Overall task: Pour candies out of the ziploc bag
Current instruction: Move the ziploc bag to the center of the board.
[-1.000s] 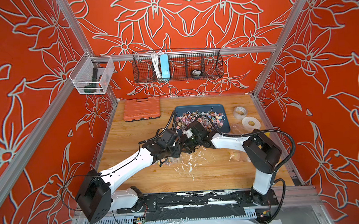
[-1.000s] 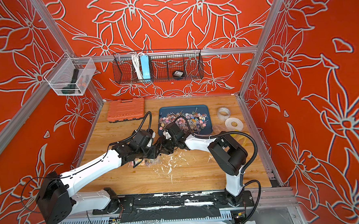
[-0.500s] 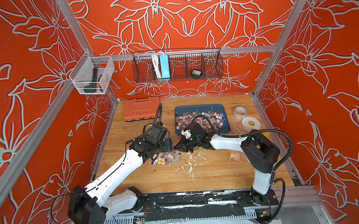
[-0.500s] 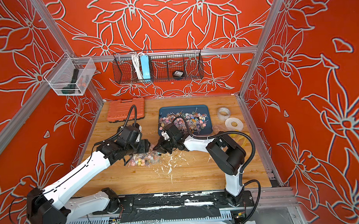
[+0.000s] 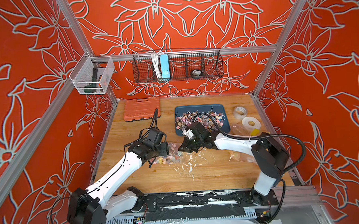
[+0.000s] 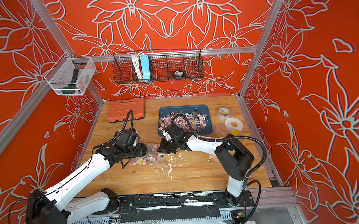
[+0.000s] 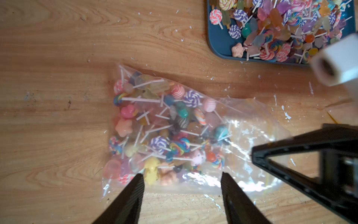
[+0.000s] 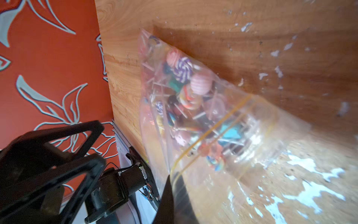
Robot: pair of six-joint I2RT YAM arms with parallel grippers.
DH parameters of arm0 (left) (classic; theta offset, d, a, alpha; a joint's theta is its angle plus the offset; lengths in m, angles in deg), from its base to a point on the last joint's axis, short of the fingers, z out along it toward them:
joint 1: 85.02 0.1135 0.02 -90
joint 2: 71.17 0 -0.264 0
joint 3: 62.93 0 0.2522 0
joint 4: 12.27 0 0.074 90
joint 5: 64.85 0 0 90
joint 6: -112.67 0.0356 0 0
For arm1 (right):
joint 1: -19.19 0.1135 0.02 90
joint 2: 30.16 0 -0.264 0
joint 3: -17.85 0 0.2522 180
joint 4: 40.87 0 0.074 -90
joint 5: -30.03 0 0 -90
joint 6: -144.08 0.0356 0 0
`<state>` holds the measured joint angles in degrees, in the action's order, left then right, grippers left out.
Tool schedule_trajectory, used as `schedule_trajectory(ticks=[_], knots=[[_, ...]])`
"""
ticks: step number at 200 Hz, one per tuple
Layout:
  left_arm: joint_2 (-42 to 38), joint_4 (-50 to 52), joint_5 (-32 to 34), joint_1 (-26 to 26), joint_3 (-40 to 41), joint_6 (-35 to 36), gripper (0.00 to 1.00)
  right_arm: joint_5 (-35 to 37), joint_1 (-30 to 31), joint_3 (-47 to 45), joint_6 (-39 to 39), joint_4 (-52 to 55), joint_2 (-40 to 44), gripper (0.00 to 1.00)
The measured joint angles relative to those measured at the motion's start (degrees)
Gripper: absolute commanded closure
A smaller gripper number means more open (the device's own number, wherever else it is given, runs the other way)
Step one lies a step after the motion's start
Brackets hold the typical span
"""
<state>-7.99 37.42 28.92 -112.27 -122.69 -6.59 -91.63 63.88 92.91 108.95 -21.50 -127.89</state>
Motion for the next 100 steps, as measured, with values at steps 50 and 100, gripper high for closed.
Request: schedule_trajectory(ticks=[50,100], knots=[[1.07,-4.35,-2.25,0.31,4.11,-1.27,0.38,1.9,-6.14,-2.86,-8.11,6.93,5.51,1.0],[3.67,-10.99,-4.31,0.31,8.87,-2.1,0.38,3.08,-10.86,-3.98,-13.05,12.26,6.19,1.0]])
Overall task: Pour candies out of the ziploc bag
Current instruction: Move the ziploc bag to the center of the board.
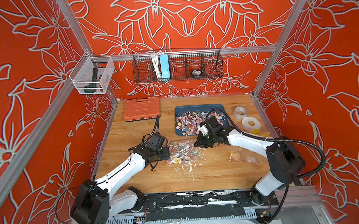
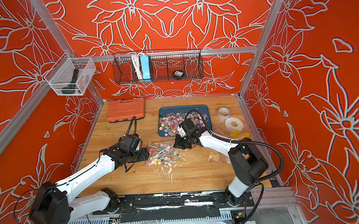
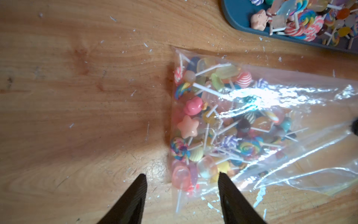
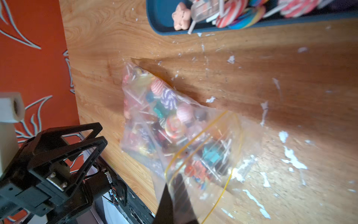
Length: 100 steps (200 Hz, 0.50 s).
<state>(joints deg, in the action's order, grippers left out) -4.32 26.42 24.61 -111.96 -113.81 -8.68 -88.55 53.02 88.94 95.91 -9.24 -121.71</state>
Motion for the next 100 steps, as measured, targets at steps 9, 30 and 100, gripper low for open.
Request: schedule_trajectory(ticks=[9,30,100], knots=[[0.13,-1.73,-0.74,0.07,1.09,0.0,0.38,0.2,-0.42,0.0,-0.63,0.44,0.17,1.0],[0.2,-5.7,-2.93,0.31,3.37,0.0,0.37,0.15,-0.85,0.0,-1.42,0.98,0.28,1.0],[6.56,-15.08,-7.04,1.14,6.95,-0.44,0.4,-1.07,-0.9,0.0,-1.81,0.96,0.28,1.0]])
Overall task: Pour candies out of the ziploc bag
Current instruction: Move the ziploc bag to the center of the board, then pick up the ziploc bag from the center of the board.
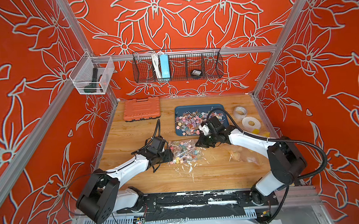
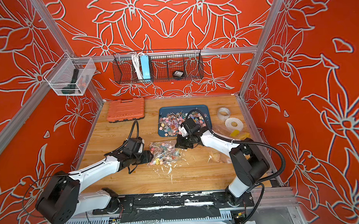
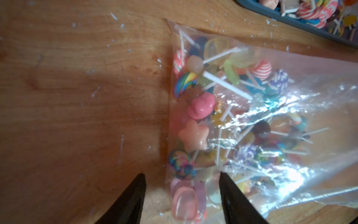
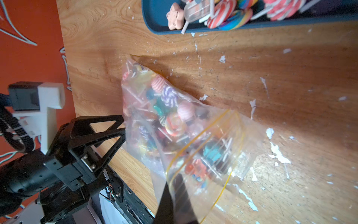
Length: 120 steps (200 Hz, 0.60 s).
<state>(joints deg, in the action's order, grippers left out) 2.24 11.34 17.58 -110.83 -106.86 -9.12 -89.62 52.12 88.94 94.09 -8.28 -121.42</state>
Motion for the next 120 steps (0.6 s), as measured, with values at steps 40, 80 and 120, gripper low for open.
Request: schedule_trajectory(ticks=[40,80,120], knots=[[0.57,-4.04,-2.08,0.0,1.49,-0.72,0.61,-0.22,0.0,0.0,-0.2,0.0,0.0,1.0],[-0.79,-6.54,-5.2,0.26,2.62,-0.57,0.69,-0.37,0.0,0.0,-0.2,-0.04,0.0,1.0],[-2.47,-9.14,-10.54,0.31,3.78,-0.55,0.63,-0.39,0.0,0.0,-0.2,-0.07,0.0,1.0]])
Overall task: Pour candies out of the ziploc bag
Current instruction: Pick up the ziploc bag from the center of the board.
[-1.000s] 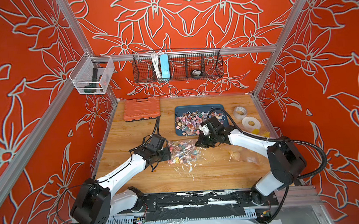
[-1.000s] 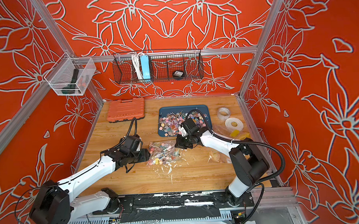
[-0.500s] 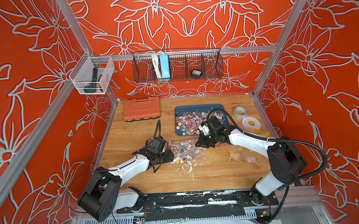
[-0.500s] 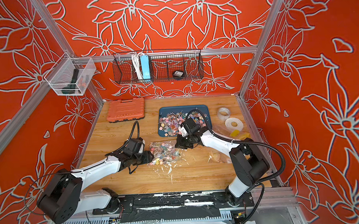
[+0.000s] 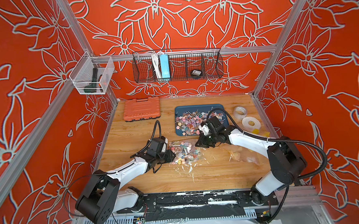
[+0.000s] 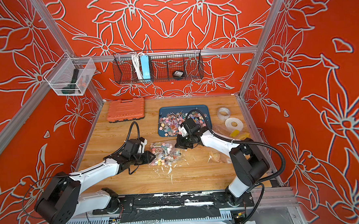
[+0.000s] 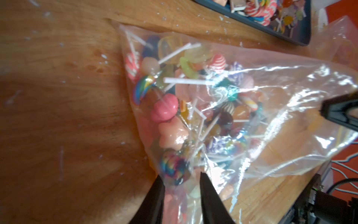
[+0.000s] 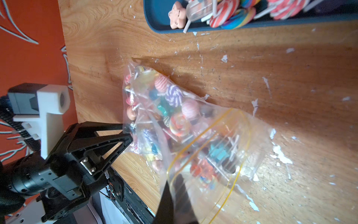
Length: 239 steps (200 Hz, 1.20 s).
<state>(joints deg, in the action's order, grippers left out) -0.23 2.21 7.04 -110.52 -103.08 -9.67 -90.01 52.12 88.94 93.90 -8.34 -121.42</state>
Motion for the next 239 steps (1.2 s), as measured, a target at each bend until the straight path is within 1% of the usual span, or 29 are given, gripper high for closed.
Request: schedule_trajectory(ticks=[18,25,68,87,130,159,181,197,205,226,239], knots=[[-1.53,-0.76,-1.79,0.0,0.22,-0.13,0.57,0.0,0.0,0.0,0.02,-0.13,0.0,1.0],[-1.99,-1.03,-2.14,0.0,0.22,-0.11,0.57,0.0,0.0,0.0,0.02,-0.17,0.0,1.0],[-1.68,-1.29,-2.36,0.0,0.2,0.13,0.58,-0.44,0.0,-0.22,0.04,-0.57,0.0,1.0],[-0.55,-1.27,-2.21,0.0,0.2,0.26,0.63,-0.5,0.0,-0.35,0.02,-0.61,0.0,1.0],[-0.31,-0.63,-0.52,0.0,-0.57,0.87,0.83,-0.57,0.0,-0.57,0.02,-0.98,0.0,1.0],[-0.9,-0.13,0.42,0.0,-0.92,1.01,0.91,-0.63,0.0,-0.61,0.04,-1.25,0.0,1.0],[-1.09,-0.02,0.7,0.0,-0.92,1.01,0.94,-0.72,0.0,-0.61,0.04,-1.44,0.0,1.0],[-1.07,0.02,0.72,0.0,-0.92,1.05,0.94,-0.79,0.0,-0.61,0.04,-1.44,0.0,1.0],[-0.96,0.0,0.7,0.0,-0.92,1.03,0.92,-0.79,0.0,-0.61,0.04,-1.44,0.0,1.0],[-0.22,-0.22,0.59,0.0,-0.92,1.09,0.81,-0.83,0.0,-0.72,0.04,-1.49,0.0,1.0],[0.15,-0.26,0.55,0.0,-0.92,1.16,0.78,-0.83,0.0,-0.9,0.04,-1.44,0.0,1.0]])
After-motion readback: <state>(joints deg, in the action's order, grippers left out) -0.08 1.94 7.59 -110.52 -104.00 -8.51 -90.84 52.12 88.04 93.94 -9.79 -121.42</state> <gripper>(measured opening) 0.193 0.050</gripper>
